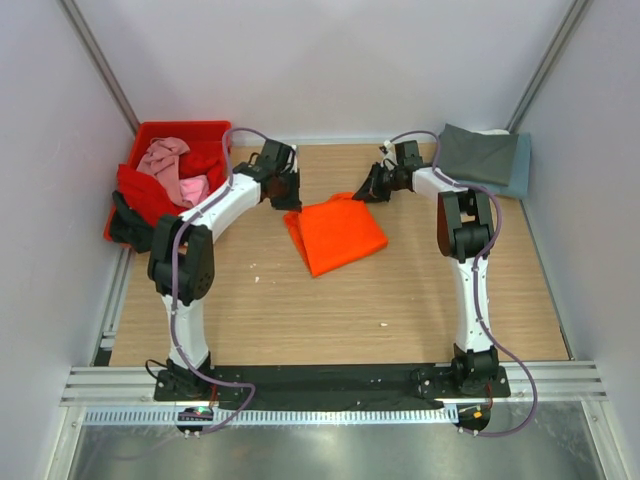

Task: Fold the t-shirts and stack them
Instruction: Fold the tshirt

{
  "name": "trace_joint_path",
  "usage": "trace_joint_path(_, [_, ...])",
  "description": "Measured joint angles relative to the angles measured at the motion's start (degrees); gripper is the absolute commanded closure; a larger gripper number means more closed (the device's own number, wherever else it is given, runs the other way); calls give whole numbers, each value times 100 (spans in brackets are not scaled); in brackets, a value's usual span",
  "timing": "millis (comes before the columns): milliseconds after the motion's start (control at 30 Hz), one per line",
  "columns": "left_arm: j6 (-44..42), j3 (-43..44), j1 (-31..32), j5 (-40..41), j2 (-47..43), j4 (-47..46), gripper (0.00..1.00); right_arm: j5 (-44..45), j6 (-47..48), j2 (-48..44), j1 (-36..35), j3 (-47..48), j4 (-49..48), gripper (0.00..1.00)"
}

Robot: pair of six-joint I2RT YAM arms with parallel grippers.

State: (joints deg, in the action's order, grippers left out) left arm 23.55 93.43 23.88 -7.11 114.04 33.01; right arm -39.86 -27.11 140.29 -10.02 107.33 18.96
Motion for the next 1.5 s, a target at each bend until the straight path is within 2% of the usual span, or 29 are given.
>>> trace_joint_path(500, [289, -20, -195, 463, -85, -9, 100, -125, 48, 42, 2, 15, -28, 94])
trace_joint_path(833, [348, -743, -319, 1019, -507, -136, 100, -358, 28, 142, 48, 83, -55, 95])
trace_joint_path(967, [323, -769, -334, 1095, -658, -238, 100, -431, 20, 168, 50, 96, -66, 95])
trace_joint_path(1500, [-142, 201, -236, -111, -26, -758, 100, -573, 17, 223, 70, 122, -96, 95])
